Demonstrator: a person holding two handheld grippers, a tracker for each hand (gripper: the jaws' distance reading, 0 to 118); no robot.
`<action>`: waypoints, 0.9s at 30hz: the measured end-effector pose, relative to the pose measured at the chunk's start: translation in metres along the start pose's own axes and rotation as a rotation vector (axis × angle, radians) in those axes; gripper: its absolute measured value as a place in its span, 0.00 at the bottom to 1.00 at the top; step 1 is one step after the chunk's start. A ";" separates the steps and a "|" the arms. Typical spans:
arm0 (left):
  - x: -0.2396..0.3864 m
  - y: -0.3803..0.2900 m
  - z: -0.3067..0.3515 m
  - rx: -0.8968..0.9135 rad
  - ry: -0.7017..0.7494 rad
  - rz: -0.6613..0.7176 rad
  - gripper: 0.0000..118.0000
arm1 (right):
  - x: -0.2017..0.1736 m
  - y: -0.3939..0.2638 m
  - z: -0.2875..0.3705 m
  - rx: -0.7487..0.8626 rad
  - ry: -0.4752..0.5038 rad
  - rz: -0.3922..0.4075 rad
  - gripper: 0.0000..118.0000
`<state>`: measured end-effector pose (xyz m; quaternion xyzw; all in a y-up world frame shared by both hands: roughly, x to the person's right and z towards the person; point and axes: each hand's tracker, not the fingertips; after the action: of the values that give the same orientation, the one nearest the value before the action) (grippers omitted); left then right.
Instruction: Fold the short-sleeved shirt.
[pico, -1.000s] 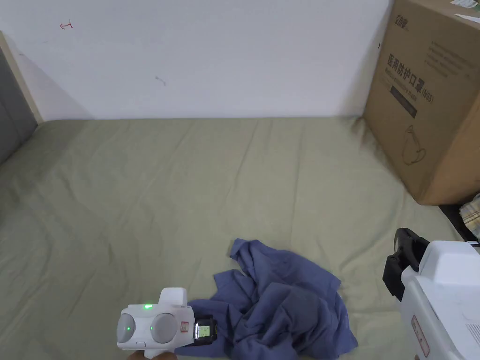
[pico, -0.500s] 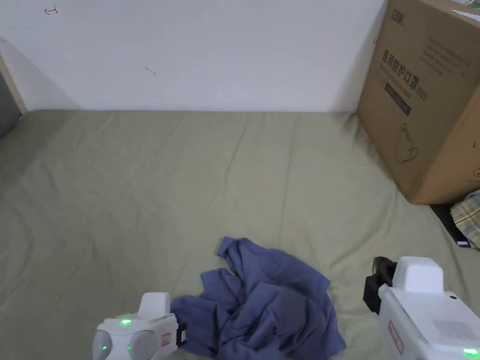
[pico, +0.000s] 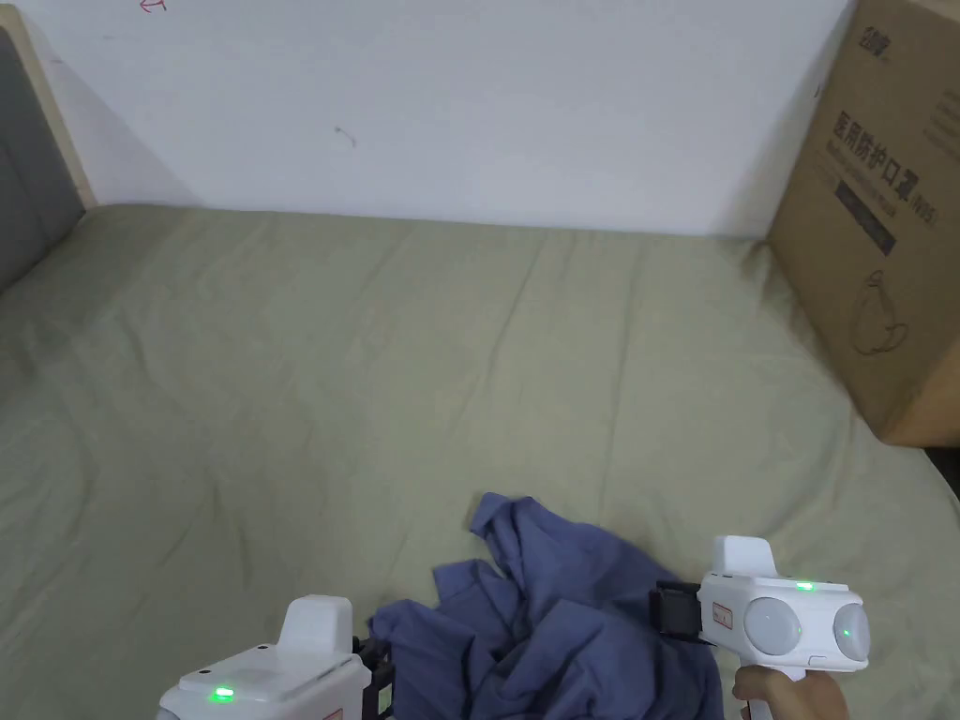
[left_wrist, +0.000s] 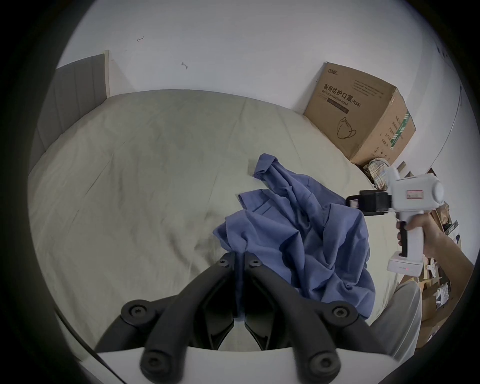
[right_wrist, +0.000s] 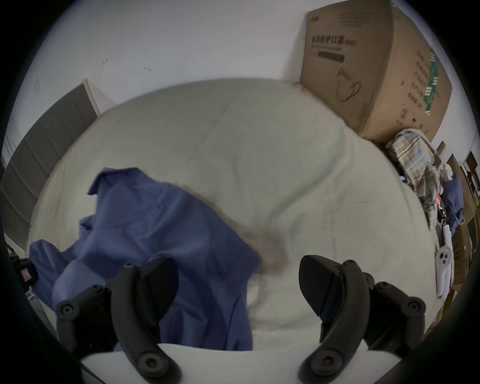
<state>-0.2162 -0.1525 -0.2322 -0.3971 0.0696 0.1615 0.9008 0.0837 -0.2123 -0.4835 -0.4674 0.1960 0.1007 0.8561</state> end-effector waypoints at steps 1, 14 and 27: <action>-0.002 -0.001 0.000 -0.004 -0.001 0.004 0.03 | 0.002 0.000 -0.015 -0.011 -0.005 -0.006 0.77; -0.012 -0.002 0.013 0.015 -0.024 0.079 0.03 | -0.011 -0.009 0.032 0.084 0.019 0.015 0.04; -0.077 0.101 0.109 0.305 -0.005 0.230 0.03 | 0.033 0.046 0.235 0.457 0.023 -0.022 0.04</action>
<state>-0.3241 -0.0263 -0.2094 -0.2448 0.1359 0.2521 0.9263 0.1541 0.0096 -0.4184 -0.2647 0.2183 0.0392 0.9385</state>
